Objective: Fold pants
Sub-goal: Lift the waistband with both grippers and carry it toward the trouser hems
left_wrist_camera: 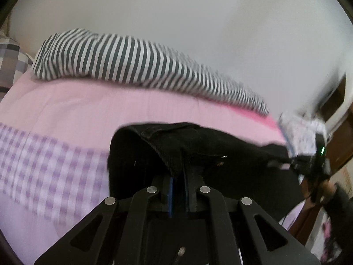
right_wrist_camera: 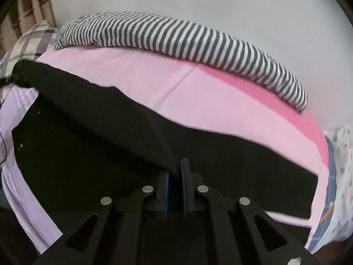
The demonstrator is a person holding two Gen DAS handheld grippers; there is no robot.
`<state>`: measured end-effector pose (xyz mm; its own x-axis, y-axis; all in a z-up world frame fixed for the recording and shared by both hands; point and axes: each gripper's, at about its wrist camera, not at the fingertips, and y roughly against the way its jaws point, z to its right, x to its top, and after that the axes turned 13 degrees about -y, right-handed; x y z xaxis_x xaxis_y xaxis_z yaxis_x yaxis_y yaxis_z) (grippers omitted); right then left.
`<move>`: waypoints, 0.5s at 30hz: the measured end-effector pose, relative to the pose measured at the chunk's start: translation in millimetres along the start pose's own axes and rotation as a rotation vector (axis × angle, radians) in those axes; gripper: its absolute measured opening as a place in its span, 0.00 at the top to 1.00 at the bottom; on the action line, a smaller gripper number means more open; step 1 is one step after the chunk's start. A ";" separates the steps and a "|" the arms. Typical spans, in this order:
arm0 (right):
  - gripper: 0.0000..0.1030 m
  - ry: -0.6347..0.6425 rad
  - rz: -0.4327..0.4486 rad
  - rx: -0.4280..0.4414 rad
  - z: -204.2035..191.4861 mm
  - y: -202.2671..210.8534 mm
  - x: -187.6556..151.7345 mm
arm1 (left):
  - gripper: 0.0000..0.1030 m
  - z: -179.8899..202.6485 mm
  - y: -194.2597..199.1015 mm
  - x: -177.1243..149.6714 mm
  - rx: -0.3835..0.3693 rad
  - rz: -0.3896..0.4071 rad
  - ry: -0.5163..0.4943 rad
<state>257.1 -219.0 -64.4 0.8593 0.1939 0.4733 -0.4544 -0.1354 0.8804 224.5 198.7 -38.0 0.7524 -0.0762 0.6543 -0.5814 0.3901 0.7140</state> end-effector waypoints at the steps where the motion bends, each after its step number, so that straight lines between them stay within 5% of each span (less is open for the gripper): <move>1: 0.93 -0.007 -0.010 -0.001 0.1 -2.3 -4.4 | 0.91 2.5 -1.7 -8.2 0.008 -0.023 -0.011; 11: 0.92 -0.093 -0.056 -0.015 10.9 -23.0 -30.6 | 0.85 32.1 -34.8 -75.6 0.078 -0.235 -0.082; 13: 0.88 -0.111 -0.046 -0.022 11.3 -22.1 -33.2 | 0.80 31.9 -34.8 -77.1 0.090 -0.249 -0.076; 15: 0.74 -0.121 -0.040 -0.032 11.9 -20.0 -35.4 | 0.79 28.8 -33.6 -80.2 0.082 -0.262 -0.049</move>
<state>238.5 -234.8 -99.1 0.8982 0.0794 0.4323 -0.4245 -0.0979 0.9001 174.8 165.2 -107.3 0.8659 -0.2097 0.4541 -0.3930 0.2763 0.8771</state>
